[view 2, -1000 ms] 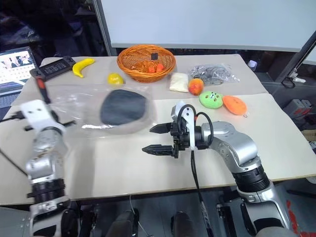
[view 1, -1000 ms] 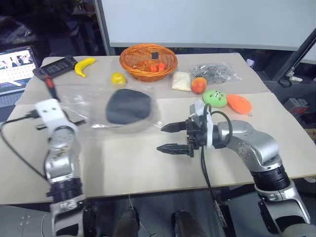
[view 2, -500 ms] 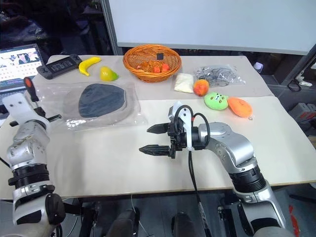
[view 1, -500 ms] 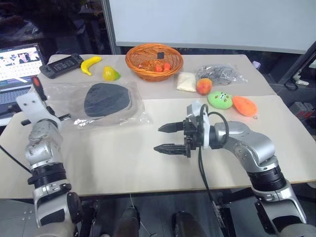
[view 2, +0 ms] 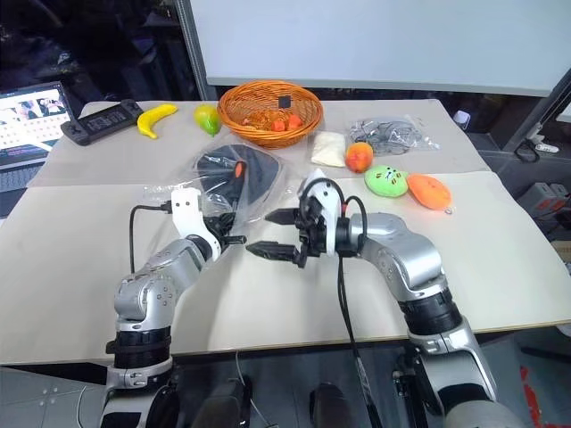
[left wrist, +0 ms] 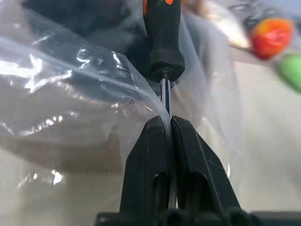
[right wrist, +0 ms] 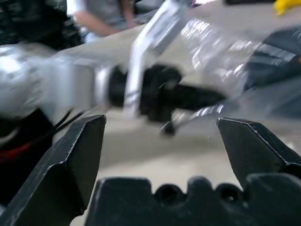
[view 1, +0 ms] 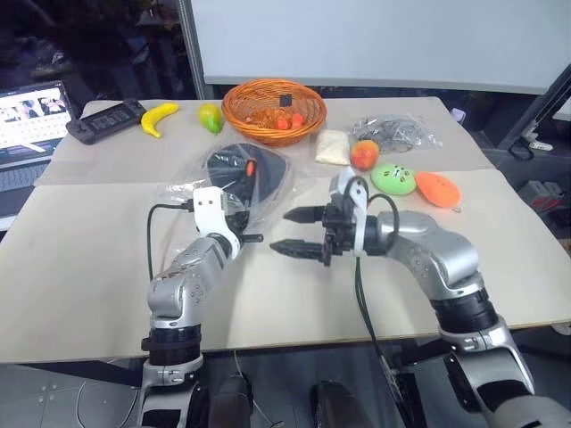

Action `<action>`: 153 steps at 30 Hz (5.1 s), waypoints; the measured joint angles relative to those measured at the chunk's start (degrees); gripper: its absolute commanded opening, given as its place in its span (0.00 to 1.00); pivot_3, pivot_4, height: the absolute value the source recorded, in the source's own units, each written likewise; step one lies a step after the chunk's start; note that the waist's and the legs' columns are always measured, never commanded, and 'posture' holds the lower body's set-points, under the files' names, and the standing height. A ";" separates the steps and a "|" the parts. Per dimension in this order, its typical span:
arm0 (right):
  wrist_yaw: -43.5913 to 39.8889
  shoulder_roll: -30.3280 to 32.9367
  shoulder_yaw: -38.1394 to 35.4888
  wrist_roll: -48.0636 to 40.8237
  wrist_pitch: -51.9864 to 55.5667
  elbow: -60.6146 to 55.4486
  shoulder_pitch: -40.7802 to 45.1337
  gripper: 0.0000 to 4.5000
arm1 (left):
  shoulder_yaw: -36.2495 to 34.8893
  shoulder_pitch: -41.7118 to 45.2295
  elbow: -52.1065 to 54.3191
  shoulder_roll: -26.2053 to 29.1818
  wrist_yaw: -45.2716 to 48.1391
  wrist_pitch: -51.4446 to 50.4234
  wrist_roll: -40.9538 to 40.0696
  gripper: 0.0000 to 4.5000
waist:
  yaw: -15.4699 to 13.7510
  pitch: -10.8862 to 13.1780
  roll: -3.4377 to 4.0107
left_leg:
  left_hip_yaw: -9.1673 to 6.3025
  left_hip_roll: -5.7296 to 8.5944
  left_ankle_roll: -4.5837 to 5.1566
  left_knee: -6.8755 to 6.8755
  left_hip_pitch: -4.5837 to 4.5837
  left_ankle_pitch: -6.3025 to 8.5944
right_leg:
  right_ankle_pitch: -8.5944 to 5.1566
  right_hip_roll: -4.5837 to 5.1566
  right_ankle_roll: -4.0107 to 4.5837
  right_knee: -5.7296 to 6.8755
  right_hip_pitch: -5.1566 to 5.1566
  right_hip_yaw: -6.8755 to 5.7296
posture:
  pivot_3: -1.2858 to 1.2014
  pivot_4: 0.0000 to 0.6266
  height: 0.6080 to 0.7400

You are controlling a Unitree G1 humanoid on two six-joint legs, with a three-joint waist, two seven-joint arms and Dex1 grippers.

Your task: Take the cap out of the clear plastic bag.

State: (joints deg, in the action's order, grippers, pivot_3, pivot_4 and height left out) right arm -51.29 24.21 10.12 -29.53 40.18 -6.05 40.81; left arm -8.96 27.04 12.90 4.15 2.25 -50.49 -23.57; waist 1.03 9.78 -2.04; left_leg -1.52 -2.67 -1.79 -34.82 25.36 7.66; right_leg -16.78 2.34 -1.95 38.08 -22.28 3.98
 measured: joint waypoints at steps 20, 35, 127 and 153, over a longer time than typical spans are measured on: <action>-0.98 -0.67 0.09 2.51 -1.10 2.07 -0.23 1.00 | -4.96 -4.65 12.24 7.71 1.27 -7.33 -8.05 0.78 | -0.14 0.00 0.00 | 0.00 0.00 0.00 -0.01 0.01 0.00 | 0.00 0.01 0.00 -0.01 0.01 -0.01 | 0.52 0.24 1.00; -4.77 3.54 0.01 2.25 -0.92 0.87 -1.85 1.00 | -25.52 6.45 20.95 39.57 8.57 -25.34 -21.06 0.78 | 1.07 0.15 -0.14 | 0.03 -0.04 -0.01 0.11 -0.06 0.01 | -0.04 -0.02 -0.02 -0.05 -0.02 0.01 | 0.52 0.24 1.00; -3.33 1.85 0.41 1.21 0.55 -2.43 -3.24 1.00 | -15.83 19.80 -88.72 52.40 7.13 41.96 16.95 0.51 | -0.32 0.34 -0.68 | 0.12 -0.07 -0.03 0.01 0.44 -0.01 | 0.05 0.10 0.00 0.17 -0.62 -0.18 | 0.52 0.24 1.00; -4.65 8.07 15.41 18.37 -8.33 -7.39 -0.08 1.00 | -20.72 3.70 -35.69 46.15 16.65 20.14 4.94 1.00 | 0.65 0.34 -0.65 | 0.23 -0.18 -0.03 -0.16 0.56 -0.01 | 0.04 0.10 0.02 0.77 -1.02 -0.20 | 0.52 0.24 1.00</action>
State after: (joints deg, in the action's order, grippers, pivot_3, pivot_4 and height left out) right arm -55.95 32.28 25.53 -11.17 31.85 -13.43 40.73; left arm -29.68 30.74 -22.79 50.30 18.90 -30.34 -18.63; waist 1.68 10.11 -2.69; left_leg -1.29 -2.85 -1.82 -34.98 25.92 7.65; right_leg -16.74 2.44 -1.93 38.85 -23.30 3.78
